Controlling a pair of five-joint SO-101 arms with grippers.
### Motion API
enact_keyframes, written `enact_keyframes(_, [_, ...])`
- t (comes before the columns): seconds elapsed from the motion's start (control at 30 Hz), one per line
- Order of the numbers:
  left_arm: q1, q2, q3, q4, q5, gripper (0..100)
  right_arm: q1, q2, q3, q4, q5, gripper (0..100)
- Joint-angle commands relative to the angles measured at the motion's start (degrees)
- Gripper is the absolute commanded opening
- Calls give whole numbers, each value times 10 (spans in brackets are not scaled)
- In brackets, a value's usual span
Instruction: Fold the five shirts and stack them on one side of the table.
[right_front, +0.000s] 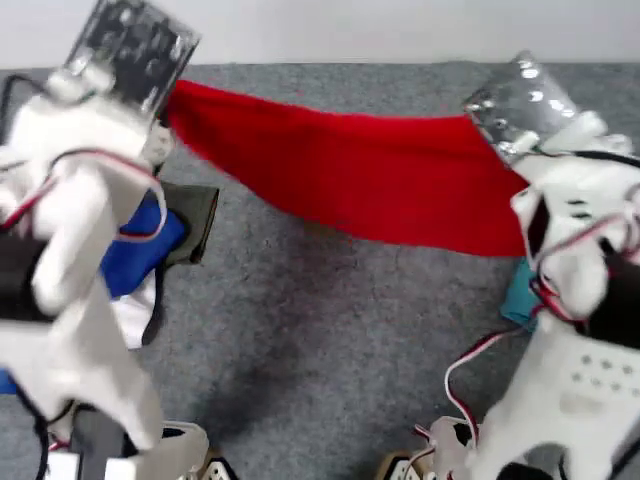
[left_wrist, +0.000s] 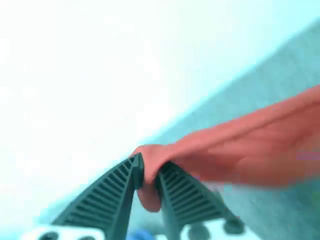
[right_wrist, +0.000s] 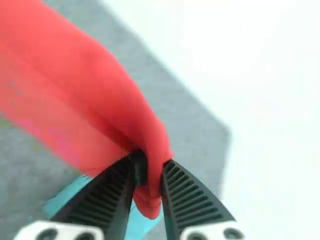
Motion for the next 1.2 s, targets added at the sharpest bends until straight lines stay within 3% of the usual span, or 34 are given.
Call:
enact_keyframes(0.0, [-1, -34, -81, -13, -25, 13, 40, -42, -41, -35, 4, 11])
enact_keyframes(0.27, [-2, -72, -195, -17, -72, 14, 83, -149, -40, -55, 6, 11])
enact_keyframes(0.37, [-3, -79, -210, -16, -86, 14, 90, -165, -34, -29, 40, 11])
enact_keyframes(0.5, [-3, -60, -183, -6, -92, 14, 90, -163, 22, -13, 49, 11])
enact_keyframes(0.63, [-3, -15, -81, -11, -93, 14, 68, -163, 170, -62, 49, 11])
enact_keyframes(0.77, [0, 54, 37, -84, -93, 14, 44, -163, 354, -182, 49, 11])
enact_keyframes(0.97, [2, 171, 139, -293, -93, 14, 36, -158, 593, -484, 50, 11])
enact_keyframes(1.17, [-3, 295, 144, -441, -92, 14, 36, -52, 630, -697, 50, 11])
